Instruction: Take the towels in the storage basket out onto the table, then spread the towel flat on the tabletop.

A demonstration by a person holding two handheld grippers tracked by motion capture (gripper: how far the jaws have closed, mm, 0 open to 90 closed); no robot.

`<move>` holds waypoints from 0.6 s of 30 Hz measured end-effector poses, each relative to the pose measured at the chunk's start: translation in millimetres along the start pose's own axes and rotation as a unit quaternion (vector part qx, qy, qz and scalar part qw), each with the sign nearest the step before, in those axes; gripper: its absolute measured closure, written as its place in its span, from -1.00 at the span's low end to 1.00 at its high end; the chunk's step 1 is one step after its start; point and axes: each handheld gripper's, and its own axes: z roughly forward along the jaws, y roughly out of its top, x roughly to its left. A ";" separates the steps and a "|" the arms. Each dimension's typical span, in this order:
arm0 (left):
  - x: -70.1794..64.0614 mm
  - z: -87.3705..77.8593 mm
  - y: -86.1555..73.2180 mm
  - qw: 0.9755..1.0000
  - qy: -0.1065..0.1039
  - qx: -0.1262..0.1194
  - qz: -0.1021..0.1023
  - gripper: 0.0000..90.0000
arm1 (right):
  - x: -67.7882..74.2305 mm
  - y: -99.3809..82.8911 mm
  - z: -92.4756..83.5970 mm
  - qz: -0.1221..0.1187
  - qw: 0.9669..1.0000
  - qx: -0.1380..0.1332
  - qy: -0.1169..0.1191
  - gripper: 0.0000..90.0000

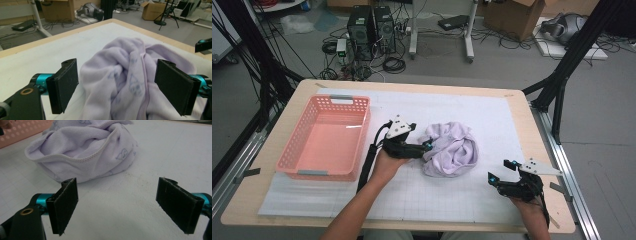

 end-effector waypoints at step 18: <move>10.6 -6.3 -31.1 0.999 -0.016 0.021 -0.025 -0.33 | -2.1 -3.7 -4.9 0.007 1.000 0.007 -0.014 -0.63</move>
